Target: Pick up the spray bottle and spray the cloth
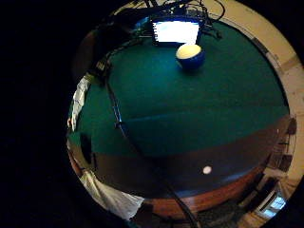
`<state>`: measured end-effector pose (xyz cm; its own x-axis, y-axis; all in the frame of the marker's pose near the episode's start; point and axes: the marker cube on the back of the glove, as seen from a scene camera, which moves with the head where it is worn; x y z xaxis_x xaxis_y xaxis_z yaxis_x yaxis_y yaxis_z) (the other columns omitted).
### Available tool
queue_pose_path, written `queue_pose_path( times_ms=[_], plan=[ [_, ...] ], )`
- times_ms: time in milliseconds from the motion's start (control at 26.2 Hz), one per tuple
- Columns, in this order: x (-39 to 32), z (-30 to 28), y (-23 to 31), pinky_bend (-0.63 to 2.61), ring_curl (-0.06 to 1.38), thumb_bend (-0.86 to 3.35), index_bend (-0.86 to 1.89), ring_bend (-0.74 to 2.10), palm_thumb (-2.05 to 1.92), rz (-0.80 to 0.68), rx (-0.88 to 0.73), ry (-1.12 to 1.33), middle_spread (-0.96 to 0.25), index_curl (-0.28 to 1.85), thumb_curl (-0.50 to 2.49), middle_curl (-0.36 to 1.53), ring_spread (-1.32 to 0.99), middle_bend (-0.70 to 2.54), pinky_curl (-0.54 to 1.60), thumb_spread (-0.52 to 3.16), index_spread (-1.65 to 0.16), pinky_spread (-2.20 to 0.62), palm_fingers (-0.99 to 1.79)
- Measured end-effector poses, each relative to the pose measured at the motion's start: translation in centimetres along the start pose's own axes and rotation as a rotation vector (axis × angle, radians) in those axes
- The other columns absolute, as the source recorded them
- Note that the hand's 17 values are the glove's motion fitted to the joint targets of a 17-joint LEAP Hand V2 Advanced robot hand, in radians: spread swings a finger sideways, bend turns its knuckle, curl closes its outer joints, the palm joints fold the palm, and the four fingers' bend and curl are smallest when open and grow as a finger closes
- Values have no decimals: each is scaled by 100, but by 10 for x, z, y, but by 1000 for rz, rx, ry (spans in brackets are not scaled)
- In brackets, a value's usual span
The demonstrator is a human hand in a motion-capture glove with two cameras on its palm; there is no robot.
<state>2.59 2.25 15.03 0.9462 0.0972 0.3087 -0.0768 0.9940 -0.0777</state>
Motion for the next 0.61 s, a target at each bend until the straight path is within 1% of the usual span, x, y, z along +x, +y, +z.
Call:
queue_pose_path(
  times_ms=[610],
  plan=[
    [-32, 26, -69, 47, 28, -2, 12, 41, 34, -46, 14, -256, -7, 20, 30, 33, -6, 24, 33, 99, -41, 24, 30]
  ],
)
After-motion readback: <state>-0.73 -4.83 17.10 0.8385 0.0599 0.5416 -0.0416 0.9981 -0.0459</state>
